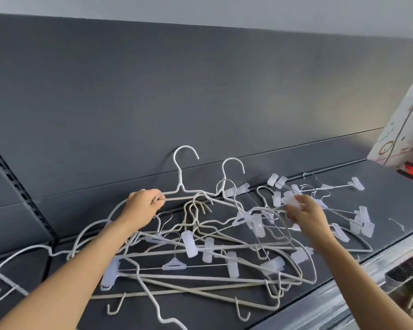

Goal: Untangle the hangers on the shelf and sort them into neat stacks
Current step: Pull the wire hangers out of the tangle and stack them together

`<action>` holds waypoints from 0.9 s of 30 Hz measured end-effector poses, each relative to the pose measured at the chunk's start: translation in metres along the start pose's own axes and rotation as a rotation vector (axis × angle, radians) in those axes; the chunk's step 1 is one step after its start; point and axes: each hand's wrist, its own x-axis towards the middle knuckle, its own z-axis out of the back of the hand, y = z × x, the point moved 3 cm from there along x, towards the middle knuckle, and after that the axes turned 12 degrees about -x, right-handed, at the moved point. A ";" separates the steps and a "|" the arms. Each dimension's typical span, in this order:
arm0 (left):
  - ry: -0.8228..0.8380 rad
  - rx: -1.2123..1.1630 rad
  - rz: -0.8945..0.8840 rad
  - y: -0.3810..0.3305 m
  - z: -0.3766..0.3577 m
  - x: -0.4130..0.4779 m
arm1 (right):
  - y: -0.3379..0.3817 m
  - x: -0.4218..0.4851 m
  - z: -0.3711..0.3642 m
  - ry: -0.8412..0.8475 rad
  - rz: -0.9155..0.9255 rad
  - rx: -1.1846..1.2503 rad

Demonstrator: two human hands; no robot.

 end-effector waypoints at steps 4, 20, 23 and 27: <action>0.043 -0.028 0.033 -0.008 0.006 -0.004 | 0.008 -0.005 -0.003 -0.027 0.066 -0.010; 0.057 0.068 0.000 -0.035 0.045 -0.003 | 0.041 -0.008 -0.010 0.286 0.188 -0.183; 0.080 0.027 0.021 -0.019 0.045 -0.004 | 0.035 -0.006 -0.002 0.200 0.142 -0.115; 0.118 -0.032 0.054 0.009 0.044 -0.005 | 0.022 -0.001 0.011 0.097 0.087 0.037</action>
